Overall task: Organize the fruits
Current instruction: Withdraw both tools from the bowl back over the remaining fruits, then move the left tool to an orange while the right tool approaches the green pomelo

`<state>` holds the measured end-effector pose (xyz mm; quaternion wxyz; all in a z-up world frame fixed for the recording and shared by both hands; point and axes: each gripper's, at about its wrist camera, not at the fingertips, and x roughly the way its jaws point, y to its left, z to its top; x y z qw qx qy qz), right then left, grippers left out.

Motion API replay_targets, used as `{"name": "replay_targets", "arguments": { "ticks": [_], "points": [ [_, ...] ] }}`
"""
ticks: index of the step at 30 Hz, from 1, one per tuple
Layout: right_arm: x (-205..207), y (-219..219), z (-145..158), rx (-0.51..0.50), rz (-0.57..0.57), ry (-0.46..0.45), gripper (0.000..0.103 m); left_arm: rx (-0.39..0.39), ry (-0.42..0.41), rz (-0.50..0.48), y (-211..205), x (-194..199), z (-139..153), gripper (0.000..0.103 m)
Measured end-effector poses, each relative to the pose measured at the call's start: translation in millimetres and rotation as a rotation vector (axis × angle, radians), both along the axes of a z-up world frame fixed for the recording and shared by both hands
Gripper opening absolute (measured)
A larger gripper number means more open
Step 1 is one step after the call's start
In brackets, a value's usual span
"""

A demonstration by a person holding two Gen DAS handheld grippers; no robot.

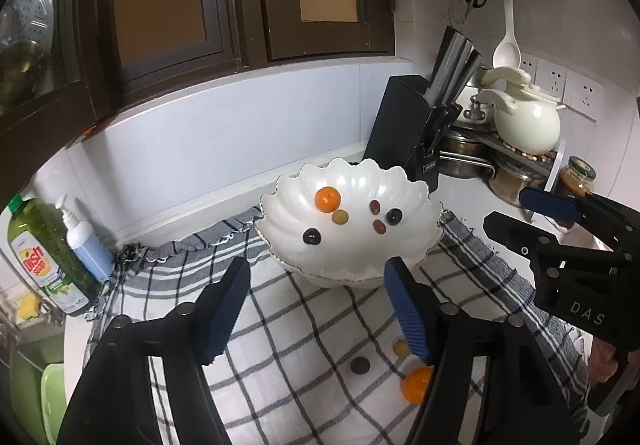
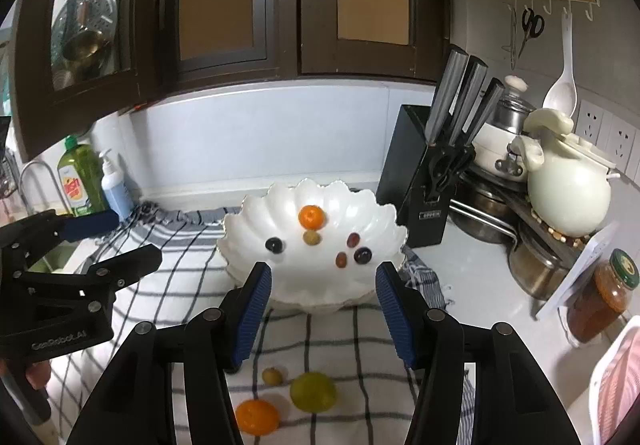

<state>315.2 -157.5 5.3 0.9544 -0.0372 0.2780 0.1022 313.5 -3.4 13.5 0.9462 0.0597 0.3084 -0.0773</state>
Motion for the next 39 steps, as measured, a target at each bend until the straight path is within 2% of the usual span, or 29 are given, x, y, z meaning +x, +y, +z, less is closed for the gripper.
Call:
{"name": "replay_targets", "arguments": {
  "ticks": [7,12,16,21,29,39],
  "points": [
    [-15,-5,-11,0.002,0.04,0.018,0.056,0.023,-0.03,0.023,-8,-25,-7,0.074],
    [-20,-9,-23,0.0,0.095,0.042,0.056,0.007,-0.052,0.028,-17,-41,-15,0.075],
    [-23,-15,-35,0.01,0.119,0.053,0.061,0.022,-0.054,0.031,-26,-49,-27,0.075],
    [-27,-18,-50,-0.009,0.151,0.071,0.061,0.023,-0.056,0.043,-32,-56,-41,0.075],
    [-28,-17,-72,-0.045,0.188,0.114,0.061,0.092,-0.033,-0.014,-51,-68,-74,0.075],
    [-23,-11,-98,-0.085,0.234,0.164,0.061,0.097,0.054,-0.08,-63,-67,-106,0.075]
  ]
}}
